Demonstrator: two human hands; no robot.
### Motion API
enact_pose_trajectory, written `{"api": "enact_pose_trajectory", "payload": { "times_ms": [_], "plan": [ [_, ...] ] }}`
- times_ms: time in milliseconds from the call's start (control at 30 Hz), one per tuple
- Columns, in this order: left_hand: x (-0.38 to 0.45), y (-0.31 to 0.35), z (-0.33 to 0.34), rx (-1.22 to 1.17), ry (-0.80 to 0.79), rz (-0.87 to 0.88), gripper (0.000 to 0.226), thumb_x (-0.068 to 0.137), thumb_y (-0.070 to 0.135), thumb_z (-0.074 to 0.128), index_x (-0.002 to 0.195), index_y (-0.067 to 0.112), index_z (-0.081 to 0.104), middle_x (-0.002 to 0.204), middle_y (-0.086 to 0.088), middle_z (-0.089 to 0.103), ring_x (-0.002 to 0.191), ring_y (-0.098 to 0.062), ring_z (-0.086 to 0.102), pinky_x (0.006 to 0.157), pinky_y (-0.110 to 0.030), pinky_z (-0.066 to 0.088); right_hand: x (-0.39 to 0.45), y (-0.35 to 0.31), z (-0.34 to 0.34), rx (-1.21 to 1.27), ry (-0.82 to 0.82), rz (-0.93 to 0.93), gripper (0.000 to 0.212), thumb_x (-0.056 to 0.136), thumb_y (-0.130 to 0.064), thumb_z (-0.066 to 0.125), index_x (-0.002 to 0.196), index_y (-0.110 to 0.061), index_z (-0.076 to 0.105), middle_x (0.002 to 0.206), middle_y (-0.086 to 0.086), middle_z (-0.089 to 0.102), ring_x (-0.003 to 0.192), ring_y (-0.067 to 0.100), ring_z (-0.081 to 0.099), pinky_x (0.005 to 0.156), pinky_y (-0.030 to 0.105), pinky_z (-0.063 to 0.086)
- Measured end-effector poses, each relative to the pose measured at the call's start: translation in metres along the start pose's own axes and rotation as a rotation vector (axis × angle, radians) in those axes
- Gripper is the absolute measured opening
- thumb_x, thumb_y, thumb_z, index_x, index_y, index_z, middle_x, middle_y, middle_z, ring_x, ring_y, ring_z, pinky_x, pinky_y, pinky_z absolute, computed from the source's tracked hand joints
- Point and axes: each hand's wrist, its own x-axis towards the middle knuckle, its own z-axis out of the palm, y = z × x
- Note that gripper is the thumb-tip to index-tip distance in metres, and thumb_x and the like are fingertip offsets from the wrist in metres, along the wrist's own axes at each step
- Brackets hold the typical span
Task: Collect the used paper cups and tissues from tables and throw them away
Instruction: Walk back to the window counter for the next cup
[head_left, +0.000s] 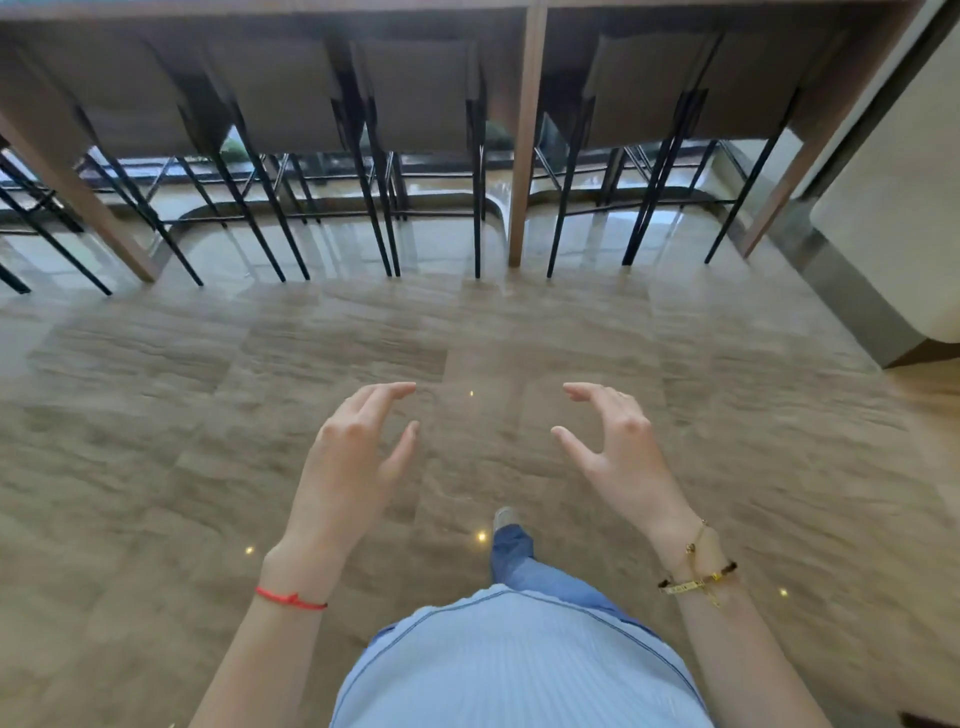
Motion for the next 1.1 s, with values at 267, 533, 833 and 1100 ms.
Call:
{"api": "enact_pose_trajectory", "payload": {
  "times_ms": [267, 533, 833, 1100],
  "plan": [
    [0.179, -0.002, 0.020, -0.004, 0.062, -0.028, 0.035, 0.088, 0.015, 0.065, 0.122, 0.018, 0.061, 0.116, 0.005, 0.062, 0.109, -0.014, 0.058, 0.098, -0.028, 0.043, 0.197, 0.025, -0.022, -0.038, -0.007, -0.085, 0.043, 0.084, -0.025, 0.070, 0.124, -0.016, 0.057, 0.117, -0.003, 0.062, 0.117, 0.014, 0.049, 0.101, 0.019, 0.032],
    [0.319, -0.038, 0.038, -0.014, 0.063, -0.069, 0.035, 0.089, 0.018, 0.063, 0.124, 0.018, 0.059, 0.119, 0.007, 0.061, 0.113, -0.011, 0.057, 0.098, -0.031, 0.045, 0.349, 0.042, 0.001, -0.035, -0.050, -0.097, 0.045, 0.084, -0.029, 0.069, 0.126, -0.019, 0.055, 0.118, -0.006, 0.060, 0.118, 0.009, 0.047, 0.101, 0.016, 0.030],
    [0.507, -0.109, 0.044, -0.002, 0.098, -0.081, 0.036, 0.088, 0.019, 0.063, 0.124, 0.021, 0.059, 0.119, 0.009, 0.061, 0.113, -0.009, 0.056, 0.098, -0.025, 0.043, 0.554, 0.038, 0.042, -0.042, -0.069, -0.131, 0.046, 0.086, -0.029, 0.067, 0.128, -0.019, 0.053, 0.121, -0.006, 0.060, 0.119, 0.009, 0.047, 0.103, 0.021, 0.034],
    [0.683, -0.164, 0.022, 0.043, 0.092, -0.044, 0.037, 0.089, 0.020, 0.064, 0.125, 0.021, 0.058, 0.120, 0.009, 0.061, 0.112, -0.007, 0.056, 0.098, -0.023, 0.042, 0.736, 0.012, 0.070, 0.012, -0.022, -0.152, 0.046, 0.087, -0.031, 0.067, 0.129, -0.022, 0.052, 0.124, -0.009, 0.058, 0.125, 0.006, 0.044, 0.107, 0.026, 0.035]
  ]
}}
